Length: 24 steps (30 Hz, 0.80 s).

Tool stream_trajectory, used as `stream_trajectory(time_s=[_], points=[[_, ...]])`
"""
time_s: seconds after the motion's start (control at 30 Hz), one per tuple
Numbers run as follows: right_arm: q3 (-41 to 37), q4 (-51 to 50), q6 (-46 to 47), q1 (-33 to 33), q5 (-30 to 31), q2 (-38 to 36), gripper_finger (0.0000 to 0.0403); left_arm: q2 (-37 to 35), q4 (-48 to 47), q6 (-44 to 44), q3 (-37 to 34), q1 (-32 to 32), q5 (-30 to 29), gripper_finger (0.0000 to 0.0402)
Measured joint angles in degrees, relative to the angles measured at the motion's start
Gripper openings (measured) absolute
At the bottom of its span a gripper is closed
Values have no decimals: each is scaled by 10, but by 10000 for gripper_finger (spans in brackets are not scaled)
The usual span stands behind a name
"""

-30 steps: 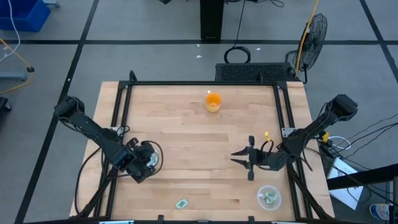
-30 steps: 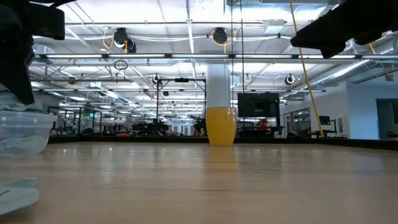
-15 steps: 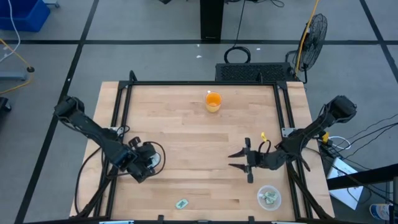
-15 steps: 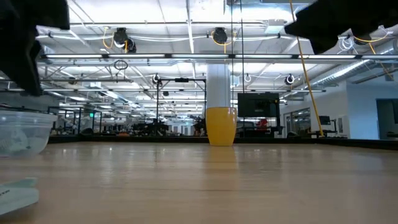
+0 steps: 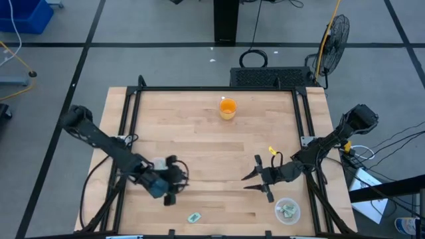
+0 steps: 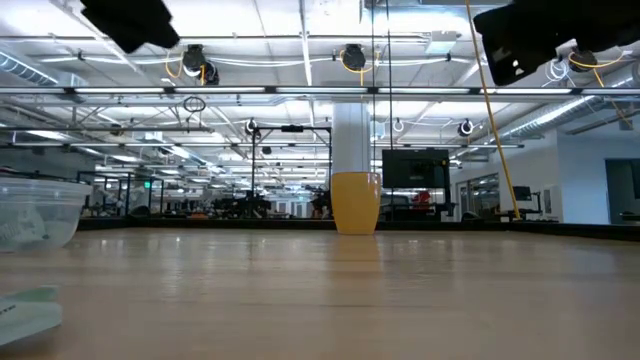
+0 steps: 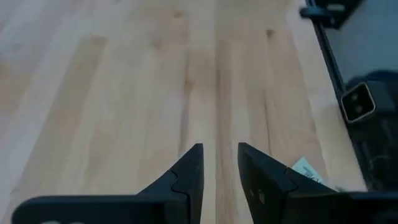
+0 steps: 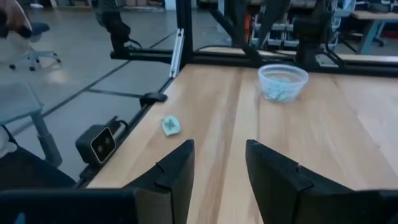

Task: Pick and place Stevia / Truvia into bins
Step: Put the light green stevia packet into the right transparent container

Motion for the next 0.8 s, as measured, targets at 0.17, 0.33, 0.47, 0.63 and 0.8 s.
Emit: stream_trajectory(time_s=[0.17,0.33,0.47,0.63,0.8], points=[[0,9,-7,0,0,0,141,61,40,29,0,21,57,104],[19,30,-37,-17,-26,35,141,75,25,51,0,28,40,104],[90,31,-62,-47,-112,104,141,58,-4,62,0,34,-6,104],[207,25,-98,-75,-170,221,141,36,-65,69,0,42,-120,104],[319,7,-134,-83,-214,331,141,21,-104,73,0,59,-213,104]])
